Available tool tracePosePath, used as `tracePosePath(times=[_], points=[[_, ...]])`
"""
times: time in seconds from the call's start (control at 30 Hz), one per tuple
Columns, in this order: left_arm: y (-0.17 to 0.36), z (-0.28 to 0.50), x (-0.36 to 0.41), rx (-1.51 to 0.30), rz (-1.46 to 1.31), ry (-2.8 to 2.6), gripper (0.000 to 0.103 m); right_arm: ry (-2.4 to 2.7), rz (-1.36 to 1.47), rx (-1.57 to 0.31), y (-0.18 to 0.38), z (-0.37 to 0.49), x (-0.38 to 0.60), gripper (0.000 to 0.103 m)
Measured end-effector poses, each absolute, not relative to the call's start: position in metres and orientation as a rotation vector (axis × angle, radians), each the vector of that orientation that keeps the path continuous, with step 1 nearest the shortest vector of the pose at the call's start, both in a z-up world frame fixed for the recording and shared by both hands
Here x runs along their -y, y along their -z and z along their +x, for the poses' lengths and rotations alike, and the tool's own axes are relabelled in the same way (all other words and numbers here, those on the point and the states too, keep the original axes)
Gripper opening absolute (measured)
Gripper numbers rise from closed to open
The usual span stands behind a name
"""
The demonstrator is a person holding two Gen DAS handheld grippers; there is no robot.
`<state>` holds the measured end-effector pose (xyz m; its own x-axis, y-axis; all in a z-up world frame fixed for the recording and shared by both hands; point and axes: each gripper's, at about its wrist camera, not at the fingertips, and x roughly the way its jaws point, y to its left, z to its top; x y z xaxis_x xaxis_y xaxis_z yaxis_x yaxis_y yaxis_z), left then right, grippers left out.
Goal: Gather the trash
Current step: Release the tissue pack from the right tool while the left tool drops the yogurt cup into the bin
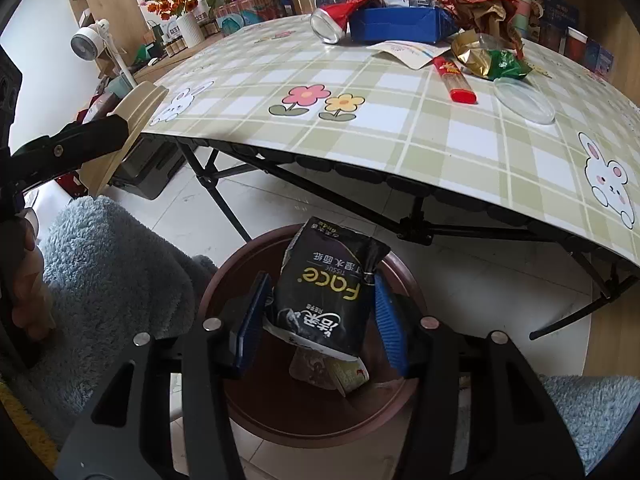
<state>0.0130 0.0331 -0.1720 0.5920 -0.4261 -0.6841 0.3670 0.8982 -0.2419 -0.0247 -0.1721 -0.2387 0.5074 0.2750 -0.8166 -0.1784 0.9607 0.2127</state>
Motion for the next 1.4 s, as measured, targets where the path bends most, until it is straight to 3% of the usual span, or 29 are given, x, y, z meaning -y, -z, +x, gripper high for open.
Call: tracePosePath(times=[0.13, 0.3, 0.43, 0.5, 0.57, 0.87, 1.4], points=[[0.174, 0.012, -0.029, -0.821, -0.059, 0.468, 0.083, -0.267, 0.109, -1.005, 0.238, -0.026, 0.173, 0.056], [0.175, 0.013, -0.028, -0.827, -0.055, 0.469, 0.083, -0.264, 0.119, -0.953, 0.227, -0.030, 0.177, 0.076], [0.176, 0.013, -0.027, -0.832, -0.051, 0.472, 0.083, -0.210, 0.115, -0.860, 0.208, -0.035, 0.187, 0.081], [0.177, 0.013, -0.025, -0.836, -0.044, 0.475, 0.083, -0.187, 0.133, -0.797, 0.196, -0.038, 0.194, 0.093], [0.178, 0.013, -0.023, -0.838, -0.032, 0.478, 0.083, -0.160, 0.142, -0.746, 0.186, -0.041, 0.205, 0.096], [0.189, 0.009, 0.000, -0.876, 0.070, 0.539, 0.083, 0.013, 0.121, -0.571, 0.155, -0.058, 0.251, 0.097], [0.223, 0.004, 0.041, -0.996, 0.287, 0.593, 0.084, 0.086, 0.264, -0.631, 0.180, -0.054, 0.273, 0.097]])
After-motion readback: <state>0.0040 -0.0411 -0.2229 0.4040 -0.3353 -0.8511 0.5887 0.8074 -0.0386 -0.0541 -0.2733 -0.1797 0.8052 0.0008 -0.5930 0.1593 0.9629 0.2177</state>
